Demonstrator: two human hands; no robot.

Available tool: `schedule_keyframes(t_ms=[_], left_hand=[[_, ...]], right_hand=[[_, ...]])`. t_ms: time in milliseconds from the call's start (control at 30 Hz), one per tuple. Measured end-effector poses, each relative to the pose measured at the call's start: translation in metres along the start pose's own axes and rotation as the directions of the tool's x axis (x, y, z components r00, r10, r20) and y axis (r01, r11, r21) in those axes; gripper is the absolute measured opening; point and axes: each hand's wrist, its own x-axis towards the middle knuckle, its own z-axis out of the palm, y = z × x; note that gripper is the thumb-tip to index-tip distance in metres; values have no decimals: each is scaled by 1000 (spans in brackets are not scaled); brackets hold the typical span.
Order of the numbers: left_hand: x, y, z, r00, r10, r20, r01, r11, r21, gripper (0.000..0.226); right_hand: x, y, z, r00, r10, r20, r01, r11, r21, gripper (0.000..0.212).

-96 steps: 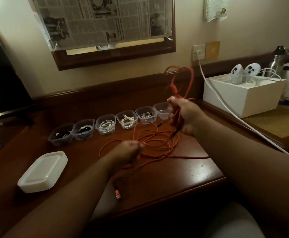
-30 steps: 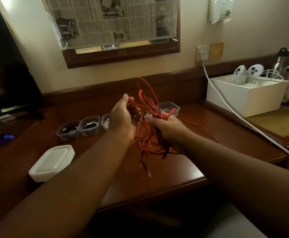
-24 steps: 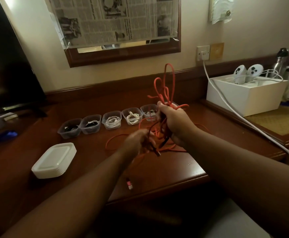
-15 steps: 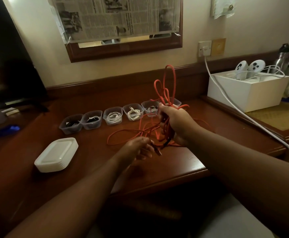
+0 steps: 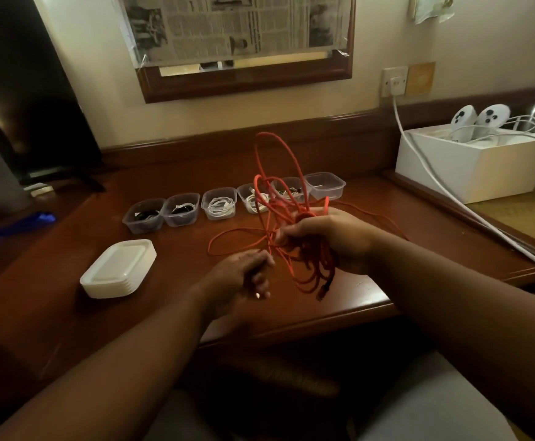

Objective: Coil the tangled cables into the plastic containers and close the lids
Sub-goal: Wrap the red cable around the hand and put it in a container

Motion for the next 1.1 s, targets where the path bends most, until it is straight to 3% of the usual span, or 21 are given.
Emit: schedule_keyframes(t_ms=[167,267,333,467,600,700,833,933,1000,1100], left_hand=[[-5,9,-25,993,-24,-114,20,999,-30,27],[-10,18,-31,988,45,-150,-30,995,98,30],[-12,28,-31,988,105,-110,-86,983,161,21],[-21,59,-23,991,131,9,-128,951,281,20],[-26,87,-7,978,207,7,-199,931,306,27],[-27,98,12,970,230,-74,-210,955,211,34],[-28,98,45,970,194,-148,-185,980,72,35],[-32,90,63,937,294,-188,-243,936,255,32],[-33,84,68,925,353,-141,-269,870,414,19],[-31,74,62,824,563,-54,-363,600,713,5]], right_hand=[[-9,13,-3,917,202,344,-166,977,-130,39],[-11,23,-6,861,266,434,-181,957,-227,51],[-12,23,-5,883,287,373,-189,942,-276,45],[-11,16,-5,954,286,94,-218,872,-438,33],[-10,5,-2,982,146,-121,-189,823,-535,21],[-12,-3,6,972,27,-233,-131,887,-443,27],[-15,-10,23,978,168,-127,-192,959,-208,54],[-10,-8,31,966,241,-95,-243,970,-6,70],[-10,-8,34,969,212,-126,-190,968,165,57],[-10,-10,34,963,161,-217,-87,945,316,37]])
